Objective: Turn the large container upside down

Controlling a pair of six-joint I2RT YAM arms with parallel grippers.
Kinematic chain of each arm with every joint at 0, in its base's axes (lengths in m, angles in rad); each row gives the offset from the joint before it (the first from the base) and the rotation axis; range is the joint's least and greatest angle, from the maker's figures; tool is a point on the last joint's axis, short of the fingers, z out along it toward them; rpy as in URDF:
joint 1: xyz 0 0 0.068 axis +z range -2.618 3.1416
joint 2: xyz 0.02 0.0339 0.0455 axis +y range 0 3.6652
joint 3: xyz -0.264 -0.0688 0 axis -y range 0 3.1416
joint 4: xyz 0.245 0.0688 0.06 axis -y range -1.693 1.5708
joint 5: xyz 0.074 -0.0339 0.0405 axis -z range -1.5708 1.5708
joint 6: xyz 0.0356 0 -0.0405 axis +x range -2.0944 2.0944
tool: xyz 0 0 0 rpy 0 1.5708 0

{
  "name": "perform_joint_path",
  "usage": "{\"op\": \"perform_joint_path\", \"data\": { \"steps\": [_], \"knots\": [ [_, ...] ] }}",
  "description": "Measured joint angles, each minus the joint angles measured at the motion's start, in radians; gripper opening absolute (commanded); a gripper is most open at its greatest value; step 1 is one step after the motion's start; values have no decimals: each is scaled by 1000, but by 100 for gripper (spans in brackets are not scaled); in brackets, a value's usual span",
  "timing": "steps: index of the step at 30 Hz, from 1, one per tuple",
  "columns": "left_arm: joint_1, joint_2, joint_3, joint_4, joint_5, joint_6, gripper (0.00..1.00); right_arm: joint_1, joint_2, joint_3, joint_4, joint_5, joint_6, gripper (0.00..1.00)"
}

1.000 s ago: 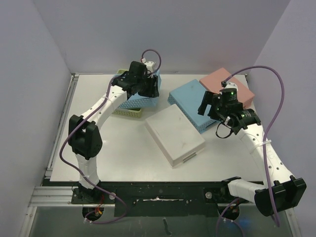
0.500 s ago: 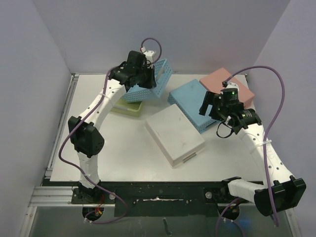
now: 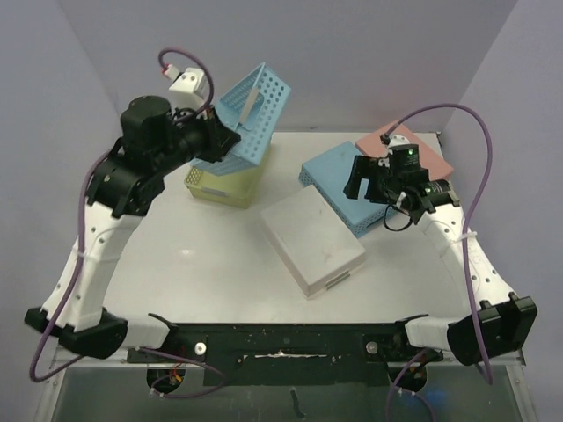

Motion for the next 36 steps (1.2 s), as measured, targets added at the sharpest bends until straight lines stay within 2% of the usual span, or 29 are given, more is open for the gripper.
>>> {"op": "perform_joint_path", "data": {
  "steps": [4, 8, 14, 18, 22, 29, 36],
  "knots": [
    [30, -241, -227, 18, 23, -96, 0, 33, 112, 106, 29, -91, -29, 99],
    [92, -359, -351, -21, 28, -185, 0, 158, 253, 221, 88, -149, -21, 100],
    [174, -366, -380, -111, -84, -249, 0, 352, 547, 385, 160, -239, 13, 99],
    [237, -360, -379, -167, -161, -271, 0, 387, 721, 477, 164, -270, 39, 99],
    [291, -351, -379, -187, -174, -275, 0, 384, 829, 542, 169, -279, 69, 98],
    [320, -346, -380, -186, -162, -255, 0, 385, 889, 556, 166, -285, 76, 99],
    [320, -343, -401, -175, -107, -229, 0, 385, 774, 363, 129, -182, 23, 100]
  ]
}}
